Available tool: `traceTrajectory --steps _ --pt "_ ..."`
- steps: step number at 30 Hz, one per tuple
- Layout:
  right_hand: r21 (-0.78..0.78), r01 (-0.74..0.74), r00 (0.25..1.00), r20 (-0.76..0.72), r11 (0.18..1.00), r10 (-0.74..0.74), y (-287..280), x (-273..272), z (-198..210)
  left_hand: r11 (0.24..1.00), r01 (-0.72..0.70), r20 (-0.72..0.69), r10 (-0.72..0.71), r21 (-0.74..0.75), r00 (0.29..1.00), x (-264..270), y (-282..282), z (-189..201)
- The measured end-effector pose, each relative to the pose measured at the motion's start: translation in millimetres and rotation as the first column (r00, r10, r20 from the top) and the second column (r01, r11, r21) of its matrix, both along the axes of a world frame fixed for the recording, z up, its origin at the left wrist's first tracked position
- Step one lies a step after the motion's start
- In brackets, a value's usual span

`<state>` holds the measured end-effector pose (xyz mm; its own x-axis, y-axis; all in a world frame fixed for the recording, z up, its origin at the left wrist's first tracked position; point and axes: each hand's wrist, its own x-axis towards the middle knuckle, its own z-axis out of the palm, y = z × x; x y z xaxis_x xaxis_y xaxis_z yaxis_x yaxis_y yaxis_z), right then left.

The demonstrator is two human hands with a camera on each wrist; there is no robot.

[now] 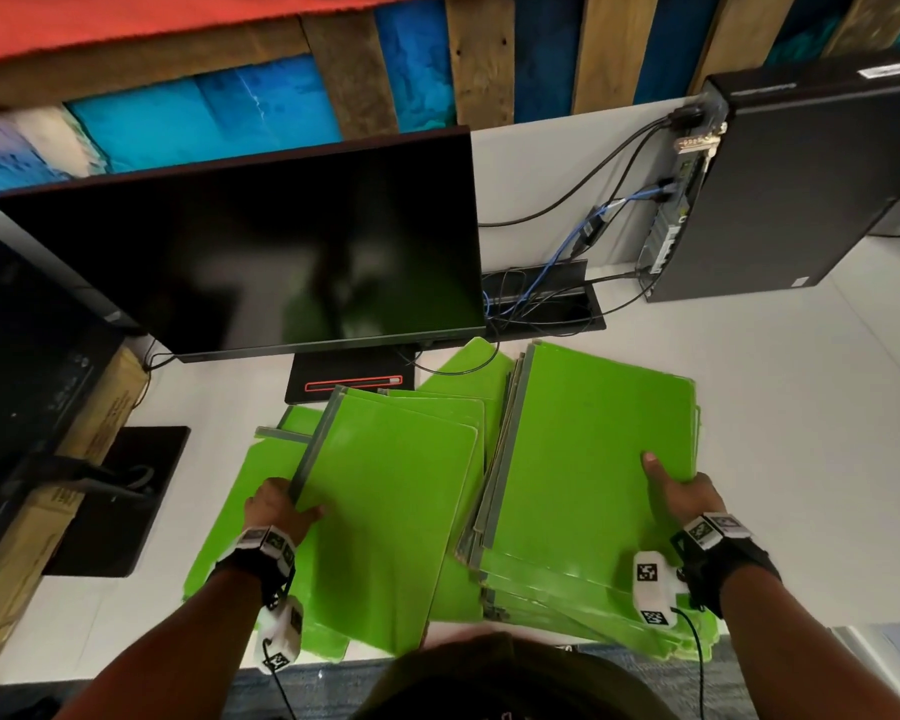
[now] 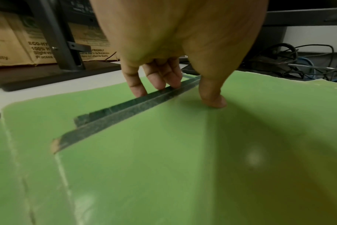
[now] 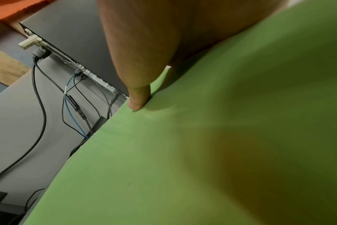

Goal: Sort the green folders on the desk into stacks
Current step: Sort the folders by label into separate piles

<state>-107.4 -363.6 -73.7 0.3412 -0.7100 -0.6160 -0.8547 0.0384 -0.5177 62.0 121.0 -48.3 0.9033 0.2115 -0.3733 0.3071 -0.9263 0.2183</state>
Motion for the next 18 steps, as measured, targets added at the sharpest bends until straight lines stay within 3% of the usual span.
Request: traceTrajectory --steps 4,7,10,12,15,18 --pt "-0.006 -0.001 1.000 0.001 1.000 0.001 0.0 0.0 -0.7 0.997 0.039 0.079 -0.035 -0.061 0.996 -6.6 0.3 -4.6" --pt "-0.004 0.001 1.000 0.000 1.000 -0.001 0.8 -0.2 -0.9 0.998 0.043 -0.016 -0.044 -0.042 0.999 -5.7 -5.1 -0.7" --pt "-0.005 0.002 1.000 0.001 1.000 -0.002 0.6 -0.3 -1.4 0.989 0.018 -0.145 -0.040 -0.149 0.989 10.2 -4.5 -5.4" --pt "-0.004 0.002 1.000 -0.011 1.000 -0.003 0.7 0.2 -0.2 0.993 0.020 -0.197 -0.042 -0.113 0.980 15.0 -6.8 -6.1" --pt "0.005 0.005 1.000 -0.015 1.000 -0.005 0.7 0.9 1.3 0.995 0.086 -0.158 -0.077 0.054 0.985 10.6 -15.3 -4.6" --pt "0.009 0.008 1.000 -0.008 1.000 -0.008 1.0 0.6 2.5 0.990 0.098 -0.157 -0.081 0.101 0.984 6.9 -23.2 -7.9"
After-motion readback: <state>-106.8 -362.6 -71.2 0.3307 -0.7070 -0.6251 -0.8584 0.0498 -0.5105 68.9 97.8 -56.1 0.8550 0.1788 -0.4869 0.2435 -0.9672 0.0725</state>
